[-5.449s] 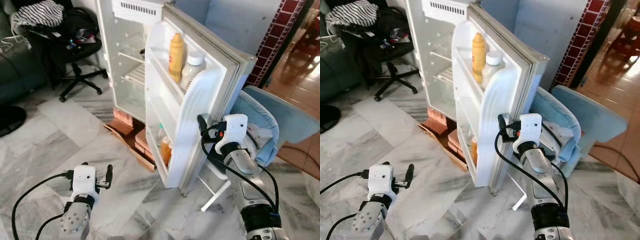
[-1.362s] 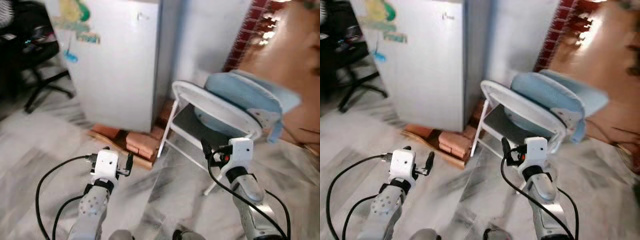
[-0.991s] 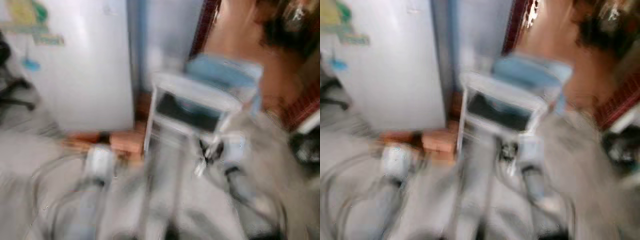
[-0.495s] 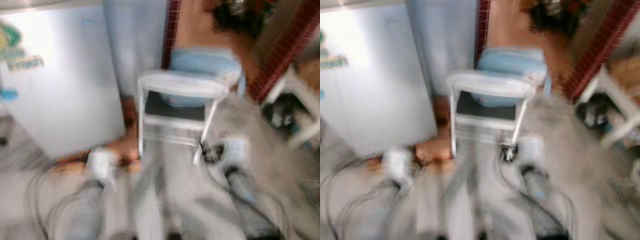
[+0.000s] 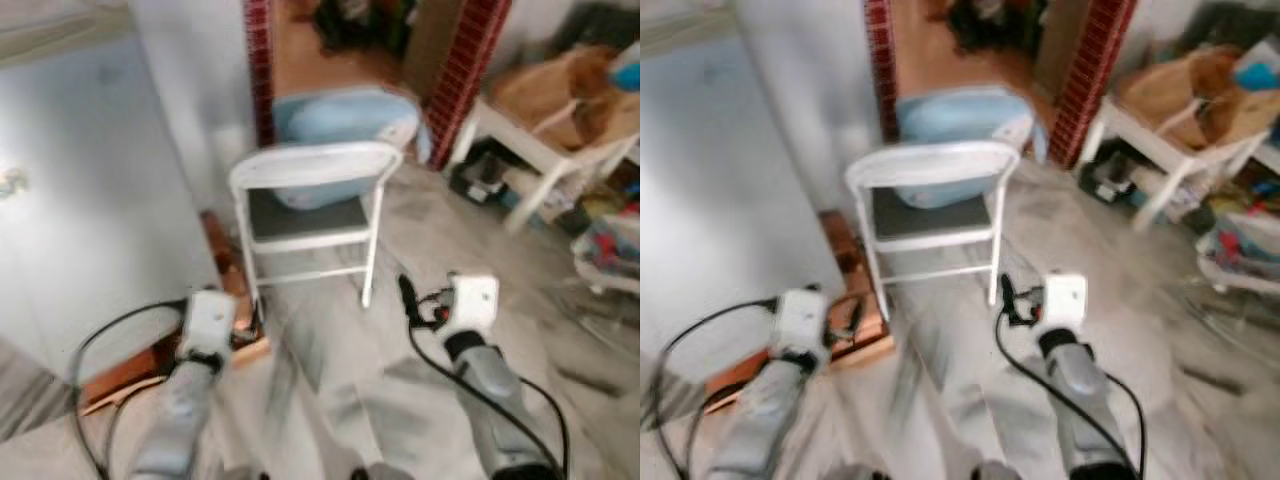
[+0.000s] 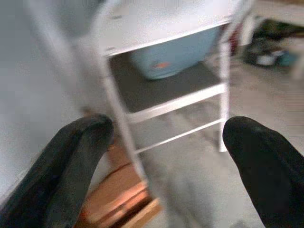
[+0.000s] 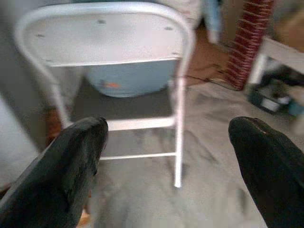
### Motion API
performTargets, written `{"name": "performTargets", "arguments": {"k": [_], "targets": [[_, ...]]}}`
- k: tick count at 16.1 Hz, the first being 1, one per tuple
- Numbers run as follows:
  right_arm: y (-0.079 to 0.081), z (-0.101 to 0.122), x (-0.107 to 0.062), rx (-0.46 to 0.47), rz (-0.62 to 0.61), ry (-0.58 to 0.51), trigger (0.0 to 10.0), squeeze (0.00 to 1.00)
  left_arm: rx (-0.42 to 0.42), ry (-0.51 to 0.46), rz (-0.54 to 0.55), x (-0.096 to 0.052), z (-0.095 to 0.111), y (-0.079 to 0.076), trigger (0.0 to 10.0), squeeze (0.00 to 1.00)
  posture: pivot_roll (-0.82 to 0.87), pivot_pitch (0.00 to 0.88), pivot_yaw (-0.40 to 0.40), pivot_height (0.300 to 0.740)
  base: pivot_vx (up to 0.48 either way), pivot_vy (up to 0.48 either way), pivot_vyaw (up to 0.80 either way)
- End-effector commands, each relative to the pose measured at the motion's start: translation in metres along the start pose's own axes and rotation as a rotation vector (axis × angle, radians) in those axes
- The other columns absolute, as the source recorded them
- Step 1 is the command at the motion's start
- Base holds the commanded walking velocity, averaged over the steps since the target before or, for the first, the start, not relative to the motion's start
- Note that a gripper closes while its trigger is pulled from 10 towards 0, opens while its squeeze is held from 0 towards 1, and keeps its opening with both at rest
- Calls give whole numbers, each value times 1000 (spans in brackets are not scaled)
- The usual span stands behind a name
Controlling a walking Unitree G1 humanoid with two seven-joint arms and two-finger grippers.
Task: Restocking fridge
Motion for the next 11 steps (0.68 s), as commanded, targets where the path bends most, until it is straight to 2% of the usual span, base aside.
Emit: {"name": "performTargets", "arguments": {"k": [1, 6, 11], "targets": [[-1, -1, 0, -3, -5, 6, 10000, 0, 1, 14, -12, -2, -4, 1, 10000, 0, 129, 24, -9, 740, 0, 0, -800], [-2, -1, 3, -8, -8, 8, 10000, 0, -17, -8, -107, -5, -3, -9, 10000, 0, 129, 21, -12, 740, 0, 0, -800], [-3, -2, 1, -14, -14, 14, 10000, 0, -39, -13, -109, -5, -5, -10, 10000, 0, 124, 23, -13, 740, 0, 0, -800]]}}
Point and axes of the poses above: a point about 5 cm out from each wrist's last joint towards the gripper, its own x axis pointing out of the wrist towards the gripper, its own z axis along the axis of the wrist's last joint, y = z × x, the point moved 1 cm from there along x, pointing out of the wrist towards the gripper, and after that the axes turned 9 degrees about x, right-handed, at the moved point
